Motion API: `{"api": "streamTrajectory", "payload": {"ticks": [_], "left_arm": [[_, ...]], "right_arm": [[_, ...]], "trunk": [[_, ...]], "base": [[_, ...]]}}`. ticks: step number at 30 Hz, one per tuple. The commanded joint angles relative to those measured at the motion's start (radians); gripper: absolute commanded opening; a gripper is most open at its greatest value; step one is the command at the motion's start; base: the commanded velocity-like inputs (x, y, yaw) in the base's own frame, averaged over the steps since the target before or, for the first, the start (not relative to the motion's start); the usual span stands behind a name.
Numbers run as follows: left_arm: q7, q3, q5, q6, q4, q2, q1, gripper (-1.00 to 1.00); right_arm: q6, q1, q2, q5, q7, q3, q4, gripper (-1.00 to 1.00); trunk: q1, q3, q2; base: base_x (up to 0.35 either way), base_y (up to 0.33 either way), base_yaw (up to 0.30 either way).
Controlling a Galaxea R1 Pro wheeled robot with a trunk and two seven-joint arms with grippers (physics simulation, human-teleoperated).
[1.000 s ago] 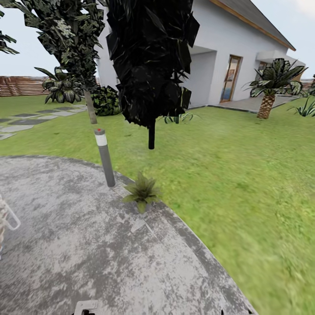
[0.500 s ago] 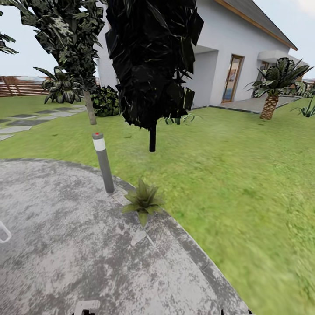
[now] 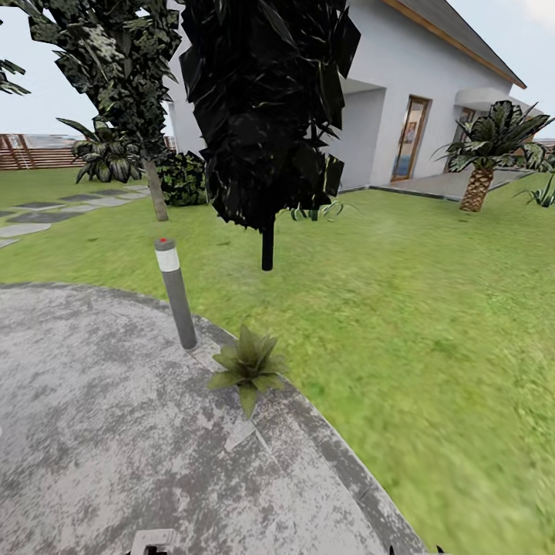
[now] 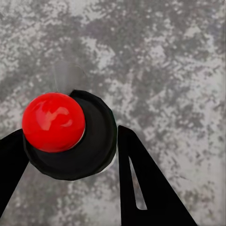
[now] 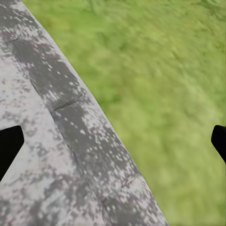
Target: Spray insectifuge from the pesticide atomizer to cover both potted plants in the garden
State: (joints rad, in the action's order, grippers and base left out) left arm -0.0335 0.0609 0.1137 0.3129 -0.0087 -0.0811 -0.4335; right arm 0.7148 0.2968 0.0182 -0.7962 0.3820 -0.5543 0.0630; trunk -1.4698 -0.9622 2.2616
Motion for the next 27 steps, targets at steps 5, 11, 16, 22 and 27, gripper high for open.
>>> {"api": "streamTrajectory", "payload": {"ticks": [5, 11, 16, 22, 27], "left_arm": [[-0.003, 0.007, 0.011, 0.003, 0.001, 0.0, -0.001, -1.0], [-0.004, 0.007, 0.011, 0.003, 0.001, 0.0, -0.001, -1.0], [-0.005, 0.007, 0.011, 0.003, 0.001, 0.0, -0.001, -1.0], [-0.004, 0.007, 0.011, 0.003, 0.001, 0.0, -0.001, -1.0], [-0.003, 0.005, 0.01, 0.004, -0.001, -0.007, -0.001, -1.0]], "right_arm": [[0.002, 0.001, 0.003, -0.011, 0.008, -0.004, -0.002, 1.0], [0.002, 0.001, 0.006, -0.011, 0.008, -0.004, -0.002, 1.0], [0.002, 0.001, 0.004, -0.011, 0.007, -0.004, 0.0, 1.0], [0.002, 0.001, 0.0, -0.011, 0.007, -0.004, -0.001, 1.0], [0.0, 0.001, 0.0, -0.014, 0.004, 0.0, 0.0, 1.0]], "trunk": [[0.0, -0.001, 0.0], [0.0, -0.001, 0.0], [0.0, -0.001, 0.0], [0.0, -0.001, 0.0], [0.0, -0.001, 0.0]], "base": [[0.079, -0.001, 0.0], [0.164, 0.05, 0.0], [0.234, 0.177, 0.0], [0.052, 0.036, 0.0], [0.0, 0.0, 0.0]]}}
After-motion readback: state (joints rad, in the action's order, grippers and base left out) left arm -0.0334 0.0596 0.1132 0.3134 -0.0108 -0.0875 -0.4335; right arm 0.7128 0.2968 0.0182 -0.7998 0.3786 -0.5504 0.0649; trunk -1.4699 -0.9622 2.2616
